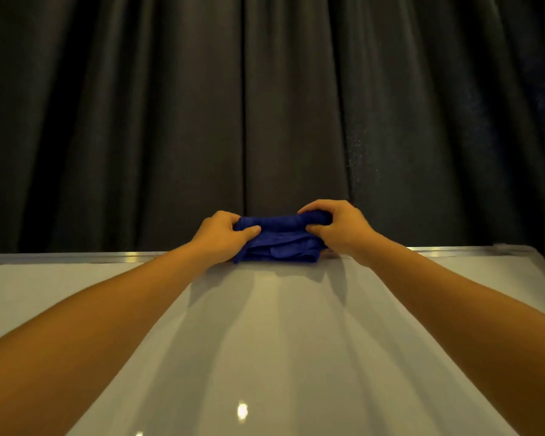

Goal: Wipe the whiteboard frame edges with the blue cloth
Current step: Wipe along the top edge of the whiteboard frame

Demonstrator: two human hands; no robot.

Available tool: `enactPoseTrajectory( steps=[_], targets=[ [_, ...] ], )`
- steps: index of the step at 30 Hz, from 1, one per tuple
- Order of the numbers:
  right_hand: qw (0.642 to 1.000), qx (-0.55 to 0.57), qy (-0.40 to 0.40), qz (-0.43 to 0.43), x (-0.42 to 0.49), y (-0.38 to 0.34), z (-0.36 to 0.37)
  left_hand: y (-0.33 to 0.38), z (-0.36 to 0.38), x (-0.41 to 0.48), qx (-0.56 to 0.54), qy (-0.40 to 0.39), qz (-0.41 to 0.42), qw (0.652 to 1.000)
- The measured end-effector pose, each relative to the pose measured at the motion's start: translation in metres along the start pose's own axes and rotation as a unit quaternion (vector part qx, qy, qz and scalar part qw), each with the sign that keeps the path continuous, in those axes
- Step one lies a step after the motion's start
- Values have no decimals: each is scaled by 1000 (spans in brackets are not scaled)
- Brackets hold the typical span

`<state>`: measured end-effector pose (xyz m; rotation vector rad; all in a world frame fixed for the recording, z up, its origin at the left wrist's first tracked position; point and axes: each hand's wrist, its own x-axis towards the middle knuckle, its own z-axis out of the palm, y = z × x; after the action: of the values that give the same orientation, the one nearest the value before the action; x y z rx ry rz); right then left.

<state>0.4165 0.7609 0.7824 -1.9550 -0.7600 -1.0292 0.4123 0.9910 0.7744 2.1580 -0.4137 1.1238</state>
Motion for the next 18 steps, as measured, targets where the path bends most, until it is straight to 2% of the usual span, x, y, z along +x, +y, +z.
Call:
enactPoseTrajectory(
  steps=[3, 5, 6, 9, 11, 12, 14, 16, 18],
  targets=[
    [975, -214, 10, -56, 0, -6, 18, -19, -1, 12, 59, -38, 27, 997],
    [926, -359, 39, -111, -4, -11, 32, -25, -1, 13, 93, -54, 47, 993],
    [911, -380, 56, -146, -6, -14, 38, -26, 0, 12, 104, -48, 57, 992],
    [921, -341, 77, -171, -9, -34, 61, -21, 3, 3, 144, -2, 79, 986],
    [904, -378, 77, -186, -3, -43, 82, -23, 6, -4, 152, 44, 114, 981],
    [907, -372, 64, -188, 0, -46, 91, -25, 7, -8, 154, 66, 134, 977],
    [947, -291, 16, -134, 4, -53, 98, -28, 5, -11, 150, 98, 156, 971],
    [965, -242, -7, -101, 6, -51, 102, -31, 3, -13, 147, 105, 161, 970],
    [947, -291, 3, -134, 1, -46, 101, -31, 2, -12, 162, 101, 168, 967]
  ],
)
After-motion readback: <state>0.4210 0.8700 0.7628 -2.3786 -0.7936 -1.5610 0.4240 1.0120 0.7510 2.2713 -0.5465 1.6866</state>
